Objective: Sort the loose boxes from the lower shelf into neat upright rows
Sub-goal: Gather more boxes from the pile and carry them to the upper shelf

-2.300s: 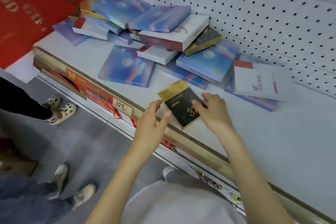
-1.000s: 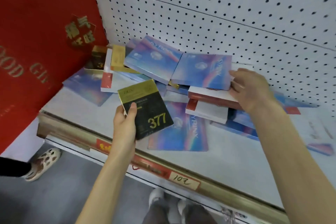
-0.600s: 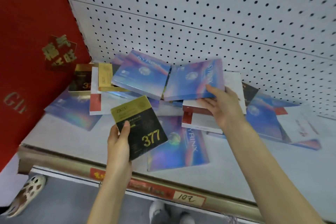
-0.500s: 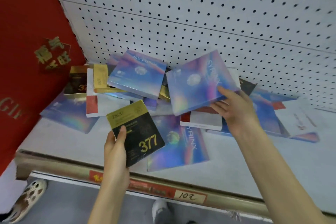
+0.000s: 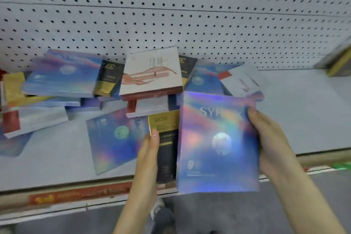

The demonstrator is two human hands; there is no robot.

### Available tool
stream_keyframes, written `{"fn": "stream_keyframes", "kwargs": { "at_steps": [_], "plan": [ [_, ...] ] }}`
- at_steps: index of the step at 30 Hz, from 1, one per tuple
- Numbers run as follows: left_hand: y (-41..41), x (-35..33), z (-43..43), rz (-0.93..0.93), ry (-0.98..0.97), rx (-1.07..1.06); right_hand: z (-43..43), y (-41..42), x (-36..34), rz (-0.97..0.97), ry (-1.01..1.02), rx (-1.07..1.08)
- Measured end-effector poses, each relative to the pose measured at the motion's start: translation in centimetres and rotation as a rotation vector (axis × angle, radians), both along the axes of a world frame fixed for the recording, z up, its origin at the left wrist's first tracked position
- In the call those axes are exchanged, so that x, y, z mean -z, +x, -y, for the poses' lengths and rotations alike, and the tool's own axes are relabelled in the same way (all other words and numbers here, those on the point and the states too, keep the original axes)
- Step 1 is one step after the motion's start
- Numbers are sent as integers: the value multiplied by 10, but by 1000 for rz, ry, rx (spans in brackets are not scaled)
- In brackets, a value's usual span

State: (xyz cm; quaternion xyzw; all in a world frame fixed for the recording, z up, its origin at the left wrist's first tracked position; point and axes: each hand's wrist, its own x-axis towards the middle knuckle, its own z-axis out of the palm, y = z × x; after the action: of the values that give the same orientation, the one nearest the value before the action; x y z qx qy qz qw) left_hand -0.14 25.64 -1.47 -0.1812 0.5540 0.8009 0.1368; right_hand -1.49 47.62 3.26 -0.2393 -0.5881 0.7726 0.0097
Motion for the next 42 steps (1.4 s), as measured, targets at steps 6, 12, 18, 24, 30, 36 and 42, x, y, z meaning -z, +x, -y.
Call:
{"fn": "stream_keyframes", "kwargs": {
  "at_steps": [6,12,18,24,30,36,42],
  "plan": [
    [50,-7,-97,-89,-206,112,-73,57,18,40,13,201],
    [113,-9,-201,-140,-227,51,-168,148,26,14,-11,110],
    [158,-11,-313,-128,-185,95,-260,244,22,63,33,134],
    [166,-21,-395,-182,-151,247,-328,275,20,1,15,296],
    [131,-11,-463,-158,-127,224,-390,257,28,-10,32,447],
    [43,17,-541,-163,-179,139,-483,213,35,-13,202,504],
    [-53,16,-623,-155,-137,201,-572,123,30,4,251,508]
  ]
}}
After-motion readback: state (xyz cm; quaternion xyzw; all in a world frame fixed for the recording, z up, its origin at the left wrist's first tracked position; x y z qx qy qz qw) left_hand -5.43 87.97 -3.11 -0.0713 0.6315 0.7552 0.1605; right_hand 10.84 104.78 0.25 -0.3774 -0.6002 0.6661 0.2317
